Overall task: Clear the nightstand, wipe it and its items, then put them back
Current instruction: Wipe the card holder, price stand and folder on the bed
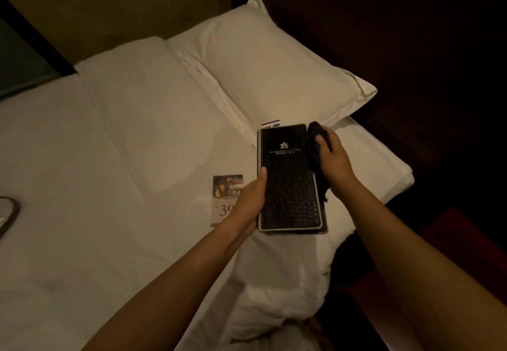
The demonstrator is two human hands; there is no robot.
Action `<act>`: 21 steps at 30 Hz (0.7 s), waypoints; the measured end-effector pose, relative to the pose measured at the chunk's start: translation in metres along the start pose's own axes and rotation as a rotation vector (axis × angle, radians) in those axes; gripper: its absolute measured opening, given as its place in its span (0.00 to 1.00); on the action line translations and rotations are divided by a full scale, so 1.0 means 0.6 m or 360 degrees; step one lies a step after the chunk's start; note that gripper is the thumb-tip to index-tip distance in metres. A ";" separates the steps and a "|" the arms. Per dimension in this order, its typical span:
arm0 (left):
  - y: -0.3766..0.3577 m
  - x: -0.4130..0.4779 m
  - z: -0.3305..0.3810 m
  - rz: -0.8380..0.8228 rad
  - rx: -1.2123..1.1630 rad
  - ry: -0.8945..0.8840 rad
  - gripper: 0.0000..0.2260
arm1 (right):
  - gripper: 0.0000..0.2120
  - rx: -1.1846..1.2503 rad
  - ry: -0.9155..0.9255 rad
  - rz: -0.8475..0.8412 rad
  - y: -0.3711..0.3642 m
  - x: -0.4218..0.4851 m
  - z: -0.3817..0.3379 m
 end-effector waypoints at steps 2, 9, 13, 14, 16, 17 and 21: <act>-0.011 0.002 0.003 -0.0041 -0.0132 -0.0004 0.18 | 0.18 0.0090 0.0006 -0.0078 0.009 -0.007 -0.003; -0.027 0.014 0.045 0.0081 -0.0273 -0.0091 0.21 | 0.16 0.0161 0.0138 -0.0099 -0.007 -0.077 0.017; -0.034 0.027 0.043 0.0038 -0.0064 -0.0112 0.13 | 0.16 0.0162 0.0081 0.0082 -0.017 -0.127 0.066; -0.042 0.030 0.036 0.0003 -0.0017 -0.0099 0.12 | 0.17 0.0178 0.0063 0.0153 -0.017 -0.143 0.080; -0.067 0.035 0.019 -0.0082 0.0062 -0.0062 0.11 | 0.18 0.0217 0.0008 0.0319 -0.012 -0.176 0.105; -0.084 0.036 0.010 -0.0128 0.0101 -0.0042 0.12 | 0.18 0.0239 -0.0015 0.0408 -0.007 -0.195 0.116; -0.170 0.040 -0.031 -0.0299 0.0197 0.0064 0.23 | 0.19 0.0350 -0.0146 0.0695 0.030 -0.273 0.161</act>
Point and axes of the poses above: each hand's wrist, its own x-axis towards the middle knuckle, its own y-axis out of the back of the hand, z = x × y, the point moved 2 cm from there along x, towards the middle knuckle, and after that the axes turned 14 degrees about -z, right-handed, at the moved point
